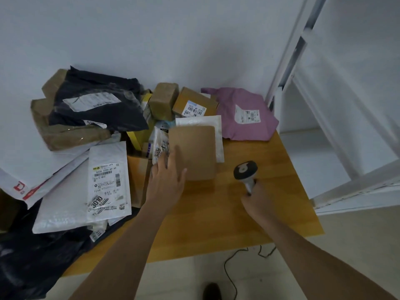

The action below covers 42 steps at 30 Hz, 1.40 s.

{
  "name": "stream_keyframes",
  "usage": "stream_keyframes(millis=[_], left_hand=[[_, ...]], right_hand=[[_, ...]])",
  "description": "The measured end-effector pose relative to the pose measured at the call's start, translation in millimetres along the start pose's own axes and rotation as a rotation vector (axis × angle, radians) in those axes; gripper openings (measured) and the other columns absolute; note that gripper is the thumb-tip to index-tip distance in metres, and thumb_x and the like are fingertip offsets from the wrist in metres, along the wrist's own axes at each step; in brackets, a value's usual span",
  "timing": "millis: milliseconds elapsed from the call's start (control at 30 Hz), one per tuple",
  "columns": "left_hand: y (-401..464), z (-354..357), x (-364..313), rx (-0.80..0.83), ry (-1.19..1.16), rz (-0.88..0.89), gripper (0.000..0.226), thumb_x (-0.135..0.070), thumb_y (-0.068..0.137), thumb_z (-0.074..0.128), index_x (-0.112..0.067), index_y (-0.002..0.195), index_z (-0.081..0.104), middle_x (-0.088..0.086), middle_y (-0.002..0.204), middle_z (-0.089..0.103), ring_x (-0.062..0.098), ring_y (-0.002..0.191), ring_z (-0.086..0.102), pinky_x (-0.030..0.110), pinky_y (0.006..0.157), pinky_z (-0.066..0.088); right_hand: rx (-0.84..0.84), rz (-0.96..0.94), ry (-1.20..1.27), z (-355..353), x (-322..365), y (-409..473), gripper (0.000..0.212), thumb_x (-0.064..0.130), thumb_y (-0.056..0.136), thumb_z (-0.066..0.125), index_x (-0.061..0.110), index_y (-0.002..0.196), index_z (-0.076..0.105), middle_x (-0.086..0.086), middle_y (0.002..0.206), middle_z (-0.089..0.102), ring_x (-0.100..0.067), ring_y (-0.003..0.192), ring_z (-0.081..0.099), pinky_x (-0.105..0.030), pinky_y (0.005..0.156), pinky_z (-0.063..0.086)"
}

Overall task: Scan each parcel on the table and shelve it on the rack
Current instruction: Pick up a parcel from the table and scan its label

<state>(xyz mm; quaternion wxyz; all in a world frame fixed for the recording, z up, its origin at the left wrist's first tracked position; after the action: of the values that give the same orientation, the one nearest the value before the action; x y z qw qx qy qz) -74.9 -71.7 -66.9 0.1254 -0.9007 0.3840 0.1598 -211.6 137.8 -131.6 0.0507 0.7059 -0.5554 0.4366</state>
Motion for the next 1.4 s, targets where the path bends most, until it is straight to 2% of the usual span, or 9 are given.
stream_keyframes(millis=[167,300,467,700,900,1000,1067,1167,1400], left_hand=[[17,1,-9,0.022,-0.154,-0.023,0.065,-0.041,0.101,0.041,-0.018,0.155,0.011,0.011,0.158,0.017,0.032,0.146,0.02,0.053,0.113,0.033],[24,9,-14,0.001,-0.249,-0.053,0.068,-0.036,0.1,0.047,-0.015,0.154,0.012,0.012,0.158,0.013,0.033,0.146,0.018,0.05,0.113,0.032],[31,22,-5,0.073,-0.519,-0.15,0.081,-0.039,0.098,0.053,-0.018,0.156,0.001,0.008,0.16,0.003,0.029,0.146,0.017,0.042,0.114,0.028],[33,5,-12,0.013,-0.744,-0.327,0.111,-0.051,0.074,0.075,-0.027,0.155,0.003,0.009,0.157,0.008,0.033,0.142,0.022,0.05,0.109,0.036],[18,-17,-35,-0.012,-0.79,-0.364,0.12,-0.05,0.067,0.081,-0.033,0.154,0.0,0.009,0.159,0.005,0.035,0.142,0.023,0.047,0.104,0.036],[4,-25,-55,-0.06,-0.832,-0.339,0.125,-0.052,0.059,0.083,-0.032,0.154,0.003,0.009,0.158,0.008,0.032,0.141,0.023,0.039,0.1,0.036],[-6,-27,-67,-0.064,-0.816,-0.363,0.126,-0.054,0.058,0.084,-0.034,0.153,0.003,0.008,0.156,0.009,0.034,0.14,0.023,0.047,0.106,0.037],[-29,-15,-82,-0.042,-0.788,-0.42,0.12,-0.057,0.062,0.082,-0.037,0.152,0.006,0.006,0.152,0.012,0.035,0.139,0.023,0.05,0.108,0.037],[-96,49,-131,0.046,-0.895,-0.607,0.074,-0.054,0.083,0.069,-0.037,0.146,0.033,0.003,0.145,0.022,0.031,0.131,0.036,0.034,0.094,0.037]], right_hand=[[-0.111,-0.016,0.394,-26,66,15,0.014,0.002,0.084,0.057,0.013,0.086,0.048,-0.004,0.073,0.048,-0.012,0.058,0.045,-0.016,0.047,0.039],[0.114,0.106,0.69,-13,95,41,0.019,0.007,0.089,0.06,0.016,0.104,0.054,-0.004,0.087,0.056,-0.015,0.074,0.054,-0.027,0.065,0.047],[0.317,0.123,0.795,12,100,55,0.039,0.005,0.091,0.057,0.016,0.126,0.048,-0.009,0.108,0.055,-0.022,0.092,0.055,-0.039,0.08,0.051],[0.29,0.005,0.609,-2,103,39,0.035,0.02,0.083,0.065,0.034,0.113,0.052,-0.005,0.116,0.066,-0.023,0.108,0.063,-0.045,0.096,0.051],[0.329,-0.184,0.589,-42,108,-1,0.035,0.01,0.094,0.054,0.027,0.125,0.052,0.014,0.111,0.071,0.002,0.105,0.061,-0.032,0.093,0.047],[0.284,-0.221,0.577,-59,108,-12,0.03,0.012,0.092,0.057,0.025,0.119,0.055,0.012,0.108,0.071,-0.009,0.109,0.061,-0.037,0.096,0.048],[0.277,-0.205,0.565,-67,105,-17,0.031,0.016,0.091,0.06,0.028,0.12,0.056,0.011,0.111,0.069,-0.012,0.109,0.062,-0.037,0.094,0.05],[0.306,-0.209,0.541,-78,91,-22,0.038,0.022,0.089,0.061,0.031,0.125,0.054,0.009,0.115,0.066,-0.012,0.107,0.062,-0.041,0.095,0.05],[0.441,-0.065,0.407,-104,8,-34,0.032,0.019,0.091,0.06,0.028,0.122,0.055,0.0,0.114,0.064,-0.019,0.106,0.061,-0.044,0.096,0.05]])
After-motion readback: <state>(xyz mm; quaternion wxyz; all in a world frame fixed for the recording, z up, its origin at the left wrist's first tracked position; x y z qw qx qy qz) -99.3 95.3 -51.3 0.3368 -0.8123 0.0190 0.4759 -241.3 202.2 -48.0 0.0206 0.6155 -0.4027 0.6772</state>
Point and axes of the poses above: each hand's wrist, its own y-axis towards the middle knuckle, its own z-axis out of the palm, x = y × z, the point moved 2 cm from there along y, towards the middle knuckle
